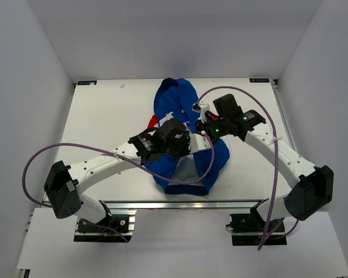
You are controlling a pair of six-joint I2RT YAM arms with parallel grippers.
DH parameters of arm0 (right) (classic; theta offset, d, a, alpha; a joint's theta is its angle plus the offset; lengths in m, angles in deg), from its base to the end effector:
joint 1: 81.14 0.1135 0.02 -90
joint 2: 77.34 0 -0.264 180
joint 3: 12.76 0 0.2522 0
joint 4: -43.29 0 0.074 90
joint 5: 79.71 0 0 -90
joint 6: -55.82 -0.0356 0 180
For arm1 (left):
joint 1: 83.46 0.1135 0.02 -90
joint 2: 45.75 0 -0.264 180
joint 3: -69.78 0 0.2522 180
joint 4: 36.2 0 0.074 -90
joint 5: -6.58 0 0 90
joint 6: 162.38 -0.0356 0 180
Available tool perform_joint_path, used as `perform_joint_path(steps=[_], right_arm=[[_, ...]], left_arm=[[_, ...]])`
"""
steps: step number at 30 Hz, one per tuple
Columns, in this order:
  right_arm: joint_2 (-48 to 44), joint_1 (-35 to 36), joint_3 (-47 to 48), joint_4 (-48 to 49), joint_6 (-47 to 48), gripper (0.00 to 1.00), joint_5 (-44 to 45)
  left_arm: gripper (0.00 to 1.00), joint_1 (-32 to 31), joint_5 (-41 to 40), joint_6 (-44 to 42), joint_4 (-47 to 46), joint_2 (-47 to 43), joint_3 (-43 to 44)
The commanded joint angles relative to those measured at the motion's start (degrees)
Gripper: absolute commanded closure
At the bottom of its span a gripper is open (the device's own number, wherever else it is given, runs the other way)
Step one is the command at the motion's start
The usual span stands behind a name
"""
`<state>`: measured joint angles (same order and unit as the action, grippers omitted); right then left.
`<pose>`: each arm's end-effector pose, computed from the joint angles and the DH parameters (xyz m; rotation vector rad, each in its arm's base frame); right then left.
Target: Zip up the jacket
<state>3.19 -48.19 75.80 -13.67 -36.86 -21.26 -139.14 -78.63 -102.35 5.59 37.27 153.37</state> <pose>0.2373 0.1760 0.3305 -0.8943 2.3085 0.9443 0.1793 -0.2680 0.3059 1.6014 1.6635 -0.3270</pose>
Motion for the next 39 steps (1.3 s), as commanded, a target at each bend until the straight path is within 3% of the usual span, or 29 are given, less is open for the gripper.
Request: perform_joint_path(steps=[1, 12, 17, 18, 21, 22, 28, 33, 37, 39], right_arm=[[0.2, -0.6, 1.7, 2.9, -0.8, 1.0, 2.7], [1.4, -0.7, 0.9, 5.1, -1.4, 1.0, 10.7], [0.1, -0.7, 0.3, 5.9, -0.3, 1.0, 7.3], [-0.3, -0.7, 0.2, 6.0, -0.1, 1.0, 6.4], [-1.3, -0.6, -0.1, 5.5, 1.1, 1.0, 2.6], [-1.6, -0.7, -0.6, 5.6, 1.3, 1.0, 1.9], [-3.0, -0.7, -1.2, 6.0, 1.3, 1.0, 0.3], [-3.6, -0.7, -0.9, 6.3, 1.3, 1.0, -0.7], [-3.9, -0.6, -0.8, 6.2, 1.3, 1.0, -1.9], [-3.9, -0.7, -0.8, 6.4, 1.3, 1.0, -2.7]], left_arm=[[0.95, -1.2, 2.1, -0.3, -0.7, -3.0, 0.6], [1.0, -1.5, 2.1, 0.0, -1.3, -4.6, -0.3], [0.7, -1.5, 2.5, 0.0, -1.3, -5.4, -0.7], [0.57, -1.5, 2.8, 0.0, -1.1, -5.3, -0.6], [0.36, -1.6, 3.4, 0.0, -0.3, -4.8, 0.4], [0.34, -1.6, 3.5, -0.1, -0.3, -4.6, 0.4], [0.33, -1.6, 0.7, 0.0, -0.4, -3.4, 0.8], [0.51, -1.6, -1.5, 0.8, 1.3, -1.4, 2.4], [0.56, -1.7, -3.2, 1.5, 1.6, -0.1, 3.0], [0.64, -1.7, -3.5, 1.5, 1.3, 0.2, 3.2]])
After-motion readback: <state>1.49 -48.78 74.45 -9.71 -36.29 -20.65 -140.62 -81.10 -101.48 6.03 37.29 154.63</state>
